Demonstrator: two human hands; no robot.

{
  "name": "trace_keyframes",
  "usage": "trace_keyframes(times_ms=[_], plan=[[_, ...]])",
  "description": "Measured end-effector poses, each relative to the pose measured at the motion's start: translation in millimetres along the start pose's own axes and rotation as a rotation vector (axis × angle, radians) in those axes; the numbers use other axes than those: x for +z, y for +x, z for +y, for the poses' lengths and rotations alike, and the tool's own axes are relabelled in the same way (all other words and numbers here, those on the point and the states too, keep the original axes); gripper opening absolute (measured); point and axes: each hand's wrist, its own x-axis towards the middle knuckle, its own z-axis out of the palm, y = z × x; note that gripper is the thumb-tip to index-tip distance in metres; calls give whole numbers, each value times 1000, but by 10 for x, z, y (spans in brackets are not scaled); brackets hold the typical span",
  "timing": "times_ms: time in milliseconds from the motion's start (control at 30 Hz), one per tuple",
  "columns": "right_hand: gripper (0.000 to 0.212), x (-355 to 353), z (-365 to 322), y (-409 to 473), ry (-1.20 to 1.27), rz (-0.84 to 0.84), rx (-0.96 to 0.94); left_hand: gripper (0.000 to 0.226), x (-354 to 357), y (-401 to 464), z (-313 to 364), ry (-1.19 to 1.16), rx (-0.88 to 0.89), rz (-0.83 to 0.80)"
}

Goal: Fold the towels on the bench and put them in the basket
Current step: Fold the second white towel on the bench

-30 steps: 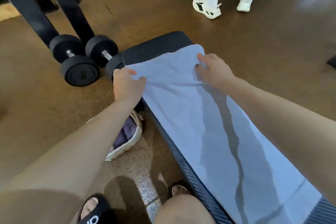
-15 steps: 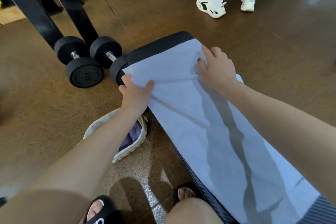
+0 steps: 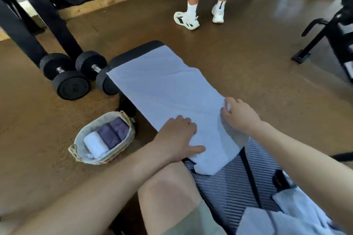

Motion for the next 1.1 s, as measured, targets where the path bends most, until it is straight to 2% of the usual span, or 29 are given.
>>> trace_keyframes(times_ms=[133, 200, 267, 333, 533, 633, 767, 867, 933, 967, 1033, 1067, 1100], plan=[[38, -65, 182, -309, -57, -53, 44, 69, 65, 21, 538, 67, -24, -213], [41, -116, 238, -438, -85, -107, 66, 52, 162, -32, 744, 174, 3, -269], [45, -165, 291, -544, -99, -148, 77, 24, 271, -111, 884, 239, 41, -268], [48, -209, 356, -625, -111, -171, 75, 12, 356, -190, 936, 273, 85, -282], [71, -250, 520, -856, -70, -271, 58, 22, 472, -443, 996, 364, 202, -336], [81, -210, 592, -884, -77, -277, 63, 23, 557, -568, 1040, 413, 207, -345], [77, -113, 630, -889, 0, -196, 42, 23, 555, -672, 995, 300, 120, -439], [59, -21, 593, -899, -20, -54, 7, 36, 399, -704, 915, 86, 51, -524], [48, 56, 556, -911, -42, 0, 12, 45, 312, -704, 813, -133, -68, -498], [45, 90, 524, -920, -61, -8, 17, 44, 297, -687, 734, -220, -143, -436], [48, 192, 476, -908, -94, -18, 31, 34, 299, -628, 522, -254, -294, -242], [53, 247, 453, -892, -112, 27, 28, 32, 321, -602, 418, -286, -385, -148], [58, 293, 425, -879, -134, 100, 12, 40, 347, -594, 342, -367, -483, -77]])
